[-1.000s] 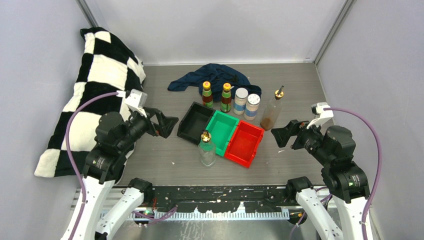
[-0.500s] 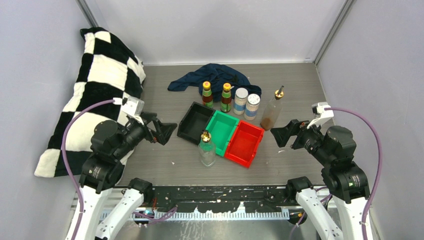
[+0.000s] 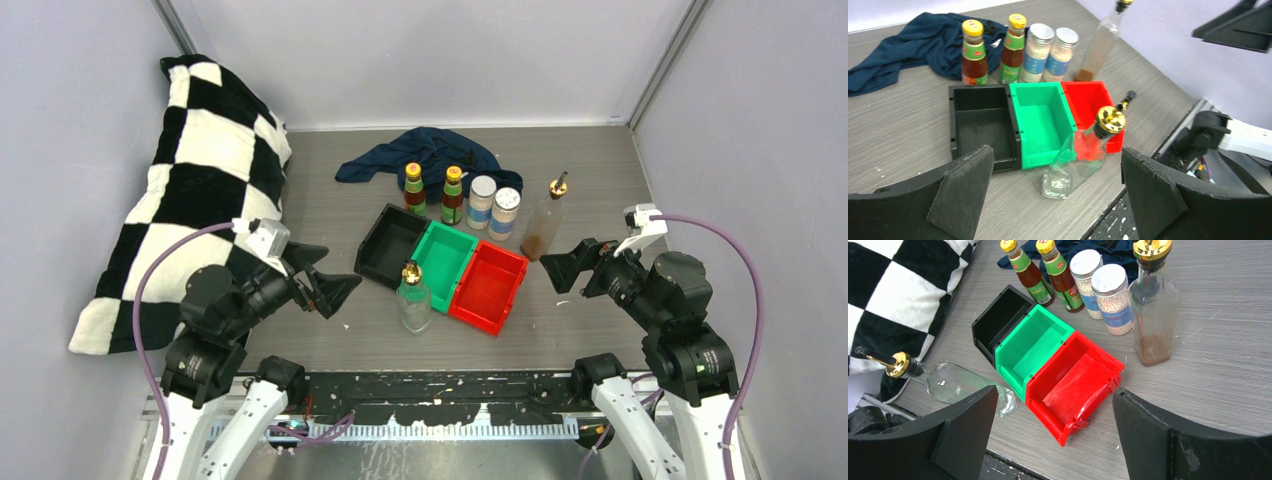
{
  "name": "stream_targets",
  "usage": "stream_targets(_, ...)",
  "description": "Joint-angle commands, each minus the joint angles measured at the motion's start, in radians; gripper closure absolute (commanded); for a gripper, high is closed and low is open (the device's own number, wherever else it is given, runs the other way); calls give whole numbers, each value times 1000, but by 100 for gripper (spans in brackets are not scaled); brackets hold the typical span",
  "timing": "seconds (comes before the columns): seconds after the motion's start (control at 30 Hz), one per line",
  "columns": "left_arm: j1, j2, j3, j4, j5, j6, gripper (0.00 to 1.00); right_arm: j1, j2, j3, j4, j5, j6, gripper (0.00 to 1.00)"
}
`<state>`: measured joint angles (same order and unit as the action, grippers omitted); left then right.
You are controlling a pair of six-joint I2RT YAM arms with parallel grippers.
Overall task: Organize the condiment bottles
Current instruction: Pick up the bottle from the center of the board.
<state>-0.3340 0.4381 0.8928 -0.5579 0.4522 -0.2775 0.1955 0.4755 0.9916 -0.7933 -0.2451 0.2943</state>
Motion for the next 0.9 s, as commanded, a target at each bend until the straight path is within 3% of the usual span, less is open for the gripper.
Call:
stream_targets(0.0, -5, -41, -10, 48, 145, -16, 1, 7, -16, 2, 46, -14, 4, 9)
stream_targets(0.43, -5, -141, -165, 162, 201, -82, 2, 6, -3, -1, 102, -32, 35, 9)
stream_targets(0.6, -5, -88, -132, 169, 190, -88, 3, 6, 13, -8, 141, -36, 56, 9)
stream_targets(0.73, -5, -43, -43, 100, 113, -38, 3, 6, 24, -1, 140, -90, 57, 10)
stream_targets(0.87, -5, 3, 21, 112, -105, -28, 3, 5, 55, 18, 87, -245, 24, 11)
